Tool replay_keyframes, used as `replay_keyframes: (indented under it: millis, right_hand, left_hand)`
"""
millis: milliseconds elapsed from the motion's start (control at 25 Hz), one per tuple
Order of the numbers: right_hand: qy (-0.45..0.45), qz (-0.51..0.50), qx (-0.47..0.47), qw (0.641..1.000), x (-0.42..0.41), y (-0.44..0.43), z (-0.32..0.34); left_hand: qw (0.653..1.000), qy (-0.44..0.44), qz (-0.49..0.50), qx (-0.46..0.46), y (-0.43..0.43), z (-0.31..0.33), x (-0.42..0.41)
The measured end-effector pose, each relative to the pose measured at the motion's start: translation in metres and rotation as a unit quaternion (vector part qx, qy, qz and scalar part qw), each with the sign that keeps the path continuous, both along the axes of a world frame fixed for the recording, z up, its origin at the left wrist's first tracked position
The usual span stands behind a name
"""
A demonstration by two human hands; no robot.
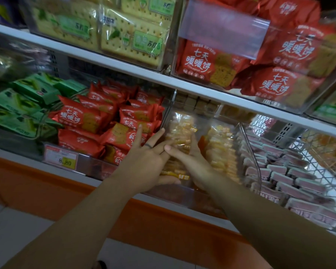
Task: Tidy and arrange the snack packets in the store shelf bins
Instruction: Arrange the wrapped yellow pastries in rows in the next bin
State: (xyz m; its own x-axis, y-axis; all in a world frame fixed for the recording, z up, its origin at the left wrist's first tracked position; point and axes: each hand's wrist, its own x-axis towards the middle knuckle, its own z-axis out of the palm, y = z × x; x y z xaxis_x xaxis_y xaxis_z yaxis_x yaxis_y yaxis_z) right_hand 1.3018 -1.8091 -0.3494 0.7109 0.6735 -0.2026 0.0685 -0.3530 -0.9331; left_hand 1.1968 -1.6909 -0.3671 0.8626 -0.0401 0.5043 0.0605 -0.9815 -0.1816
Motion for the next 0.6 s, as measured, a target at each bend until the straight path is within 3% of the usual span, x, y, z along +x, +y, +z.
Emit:
replay_keyframes:
  millis: [320, 600]
  right_hand:
    - [-0.006, -0.023, -0.038, 0.999, 0.005, -0.006, 0.009]
    - [0.048, -0.007, -0.03, 0.998, -0.004, 0.006, 0.007]
  left_hand:
    - [1.0, 0.004, 0.009, -0.011, -0.001, 0.005, -0.002]
    - [1.0, 0.006, 0.013, -0.026, -0.001, 0.004, -0.001]
